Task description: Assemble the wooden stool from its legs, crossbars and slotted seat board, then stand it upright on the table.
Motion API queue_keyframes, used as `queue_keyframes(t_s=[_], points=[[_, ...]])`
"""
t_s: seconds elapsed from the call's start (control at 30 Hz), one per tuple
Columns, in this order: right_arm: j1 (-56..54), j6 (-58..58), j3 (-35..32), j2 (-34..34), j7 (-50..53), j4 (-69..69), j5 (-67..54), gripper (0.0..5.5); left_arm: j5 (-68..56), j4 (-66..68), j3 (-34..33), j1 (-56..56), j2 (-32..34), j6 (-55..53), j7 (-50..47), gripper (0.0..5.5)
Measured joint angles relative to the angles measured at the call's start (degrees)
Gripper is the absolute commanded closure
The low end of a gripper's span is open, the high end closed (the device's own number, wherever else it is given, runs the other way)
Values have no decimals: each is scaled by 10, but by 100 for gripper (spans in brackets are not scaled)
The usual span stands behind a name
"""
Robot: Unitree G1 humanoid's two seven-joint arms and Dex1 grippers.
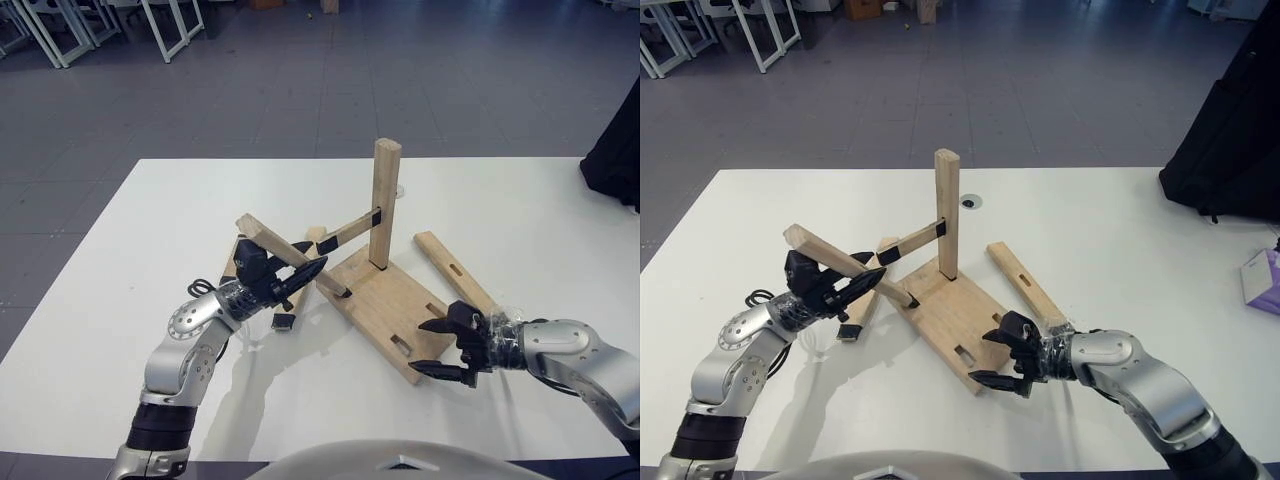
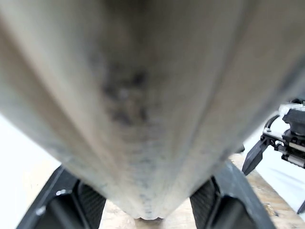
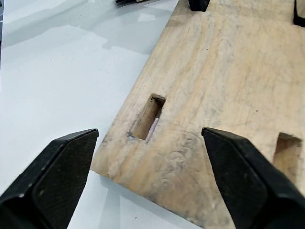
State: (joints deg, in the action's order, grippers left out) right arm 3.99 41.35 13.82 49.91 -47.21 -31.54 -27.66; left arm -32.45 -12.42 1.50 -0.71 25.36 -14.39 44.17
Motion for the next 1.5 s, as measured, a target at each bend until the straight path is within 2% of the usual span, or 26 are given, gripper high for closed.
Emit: queue_keyframes(t_s=[0.23,0.53,1.0,1.07,1.2,1.27,1.37,1.43,1.5], points=[[5,-5,11,-13,5,-2,22,149,-18,-2,-2,55,14,-112,-23,348],[-7,-5,20,-33,5,-1,36,149,-23,22,10,103,24,-163,-24,348],[-24,-4,21,-38,-4,14,50,149,-15,64,34,146,34,-187,-1,348],[-28,-3,18,-43,-4,14,49,180,3,66,56,152,41,-164,1,348],[-75,56,-69,-137,62,14,-48,256,23,66,81,161,44,-140,-6,348],[-120,99,-127,-201,127,12,-130,286,23,71,86,162,44,-130,-7,348],[-213,123,-178,-311,252,3,-221,334,23,75,89,161,44,-120,-7,348],[-258,98,-164,-376,316,1,-205,369,23,78,91,161,44,-117,-7,348],[-267,49,-117,-406,354,16,-133,369,23,80,91,163,43,-116,-7,348]])
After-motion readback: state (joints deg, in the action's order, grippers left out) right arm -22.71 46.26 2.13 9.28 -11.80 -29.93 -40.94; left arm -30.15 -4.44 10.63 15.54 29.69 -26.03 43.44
